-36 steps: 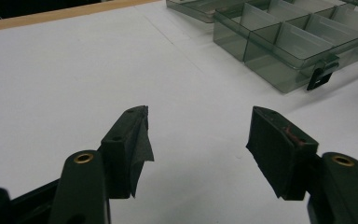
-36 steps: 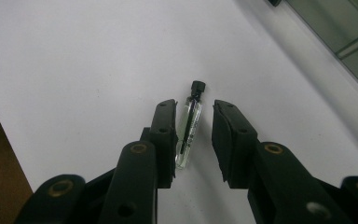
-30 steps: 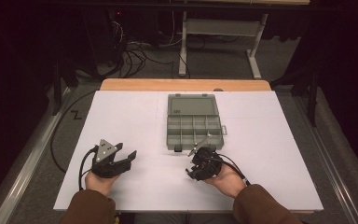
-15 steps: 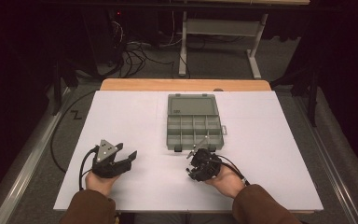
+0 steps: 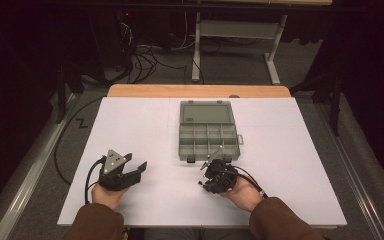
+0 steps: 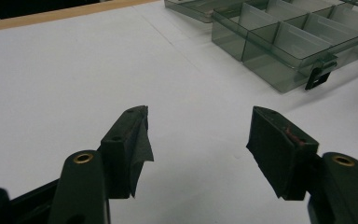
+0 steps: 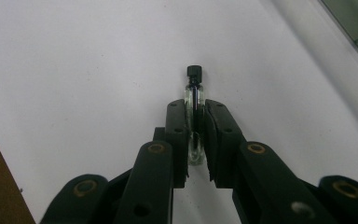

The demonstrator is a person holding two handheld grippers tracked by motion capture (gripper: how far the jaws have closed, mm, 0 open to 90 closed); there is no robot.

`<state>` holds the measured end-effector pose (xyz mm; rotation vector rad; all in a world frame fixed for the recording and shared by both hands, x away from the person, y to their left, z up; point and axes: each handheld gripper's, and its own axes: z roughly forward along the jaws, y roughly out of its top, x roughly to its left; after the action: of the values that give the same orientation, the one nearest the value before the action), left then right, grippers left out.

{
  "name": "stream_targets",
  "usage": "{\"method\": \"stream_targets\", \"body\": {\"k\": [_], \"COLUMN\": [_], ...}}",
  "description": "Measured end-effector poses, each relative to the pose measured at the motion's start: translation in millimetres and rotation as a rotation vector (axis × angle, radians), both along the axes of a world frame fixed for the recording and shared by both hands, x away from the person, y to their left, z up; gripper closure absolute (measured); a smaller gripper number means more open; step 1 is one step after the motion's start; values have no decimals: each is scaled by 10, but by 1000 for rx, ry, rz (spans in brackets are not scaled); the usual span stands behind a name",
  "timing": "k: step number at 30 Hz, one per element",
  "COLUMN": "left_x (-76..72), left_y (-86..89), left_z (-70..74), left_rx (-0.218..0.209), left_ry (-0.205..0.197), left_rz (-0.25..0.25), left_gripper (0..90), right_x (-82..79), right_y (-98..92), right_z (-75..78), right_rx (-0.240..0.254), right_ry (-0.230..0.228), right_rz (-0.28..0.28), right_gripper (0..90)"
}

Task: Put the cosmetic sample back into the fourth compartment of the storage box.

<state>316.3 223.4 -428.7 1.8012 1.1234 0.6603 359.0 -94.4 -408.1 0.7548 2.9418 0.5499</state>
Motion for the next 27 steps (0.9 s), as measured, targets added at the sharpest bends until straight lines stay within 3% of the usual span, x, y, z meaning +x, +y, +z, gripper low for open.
{"method": "stream_targets", "body": {"k": [27], "left_x": [-7], "left_y": [-4], "left_z": [3], "left_rx": [-2], "left_ry": [-6], "left_rz": [-2], "left_gripper": [387], "right_x": [42], "right_y": [-88], "right_z": [106], "right_rx": [33], "right_ry": [-13], "right_rz": [-16], "right_gripper": [815]}}
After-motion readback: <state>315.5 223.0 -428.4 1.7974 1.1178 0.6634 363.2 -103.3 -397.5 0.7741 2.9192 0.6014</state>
